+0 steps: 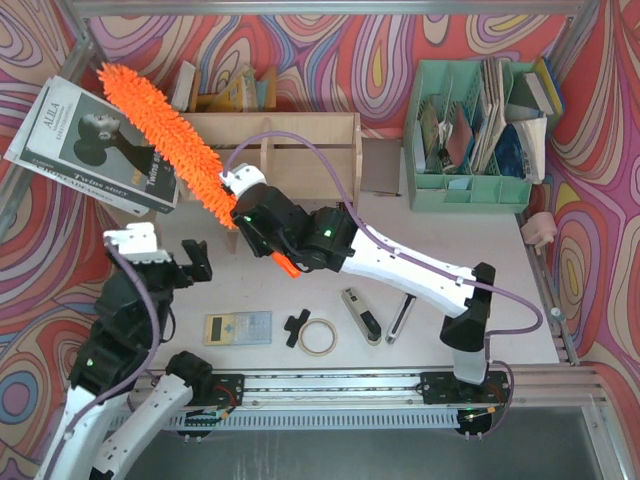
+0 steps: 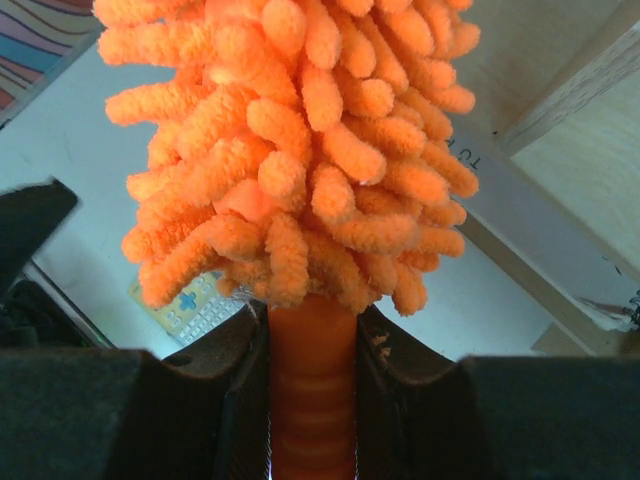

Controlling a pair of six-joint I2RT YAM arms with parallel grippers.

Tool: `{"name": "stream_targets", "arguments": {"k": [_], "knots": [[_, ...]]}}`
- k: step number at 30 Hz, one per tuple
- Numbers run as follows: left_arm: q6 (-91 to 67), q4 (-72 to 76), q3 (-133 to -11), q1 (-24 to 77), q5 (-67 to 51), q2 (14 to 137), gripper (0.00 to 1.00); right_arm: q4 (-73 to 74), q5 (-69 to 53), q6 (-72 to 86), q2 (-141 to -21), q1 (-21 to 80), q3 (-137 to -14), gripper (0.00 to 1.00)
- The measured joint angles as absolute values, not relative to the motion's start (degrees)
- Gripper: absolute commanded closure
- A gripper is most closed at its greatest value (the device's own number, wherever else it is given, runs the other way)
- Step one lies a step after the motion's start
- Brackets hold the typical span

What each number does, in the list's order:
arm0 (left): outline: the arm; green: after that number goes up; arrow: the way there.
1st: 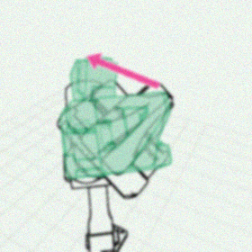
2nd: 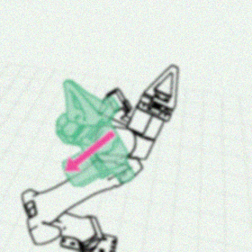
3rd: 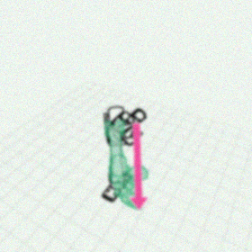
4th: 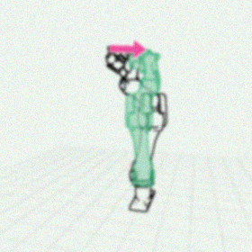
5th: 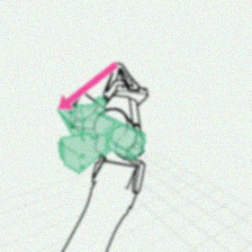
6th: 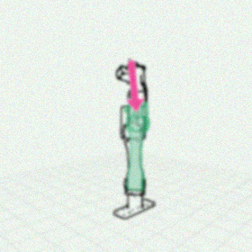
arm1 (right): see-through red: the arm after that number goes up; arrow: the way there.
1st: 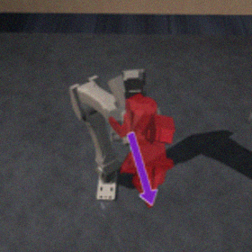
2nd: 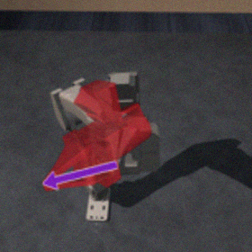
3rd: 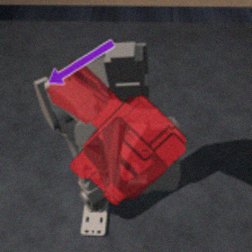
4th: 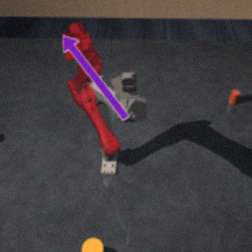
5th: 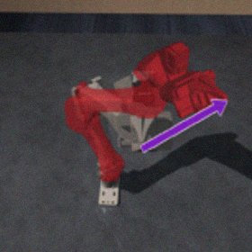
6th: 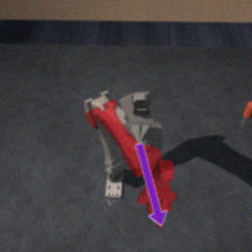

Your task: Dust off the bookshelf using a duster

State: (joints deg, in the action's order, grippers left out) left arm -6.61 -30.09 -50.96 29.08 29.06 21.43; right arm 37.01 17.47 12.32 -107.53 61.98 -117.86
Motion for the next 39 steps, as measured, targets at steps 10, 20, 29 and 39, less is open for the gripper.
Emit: {"name": "stream_targets", "arguments": {"k": [10,20,29,39], "knots": [[-6.22,-33.54,-52.84,29.04,21.91,31.11,0.01,45.93,20.97,14.68,-112.09,62.26,-125.1,1.0],[-6.22,-33.47,-52.84,29.04,24.1,27.29,0.01,46.7,28.18,16.45,-106.06,62.48,-114.96,1.0],[-6.22,-33.47,-52.84,29.04,25.32,27.94,0.02,44.66,26.39,16.34,-102.02,62.37,-113.58,1.0],[-6.24,-33.47,-52.84,29.04,28.12,26.68,0.02,43.99,22.52,16.21,-108.38,64.84,-118.37,1.0]]}}
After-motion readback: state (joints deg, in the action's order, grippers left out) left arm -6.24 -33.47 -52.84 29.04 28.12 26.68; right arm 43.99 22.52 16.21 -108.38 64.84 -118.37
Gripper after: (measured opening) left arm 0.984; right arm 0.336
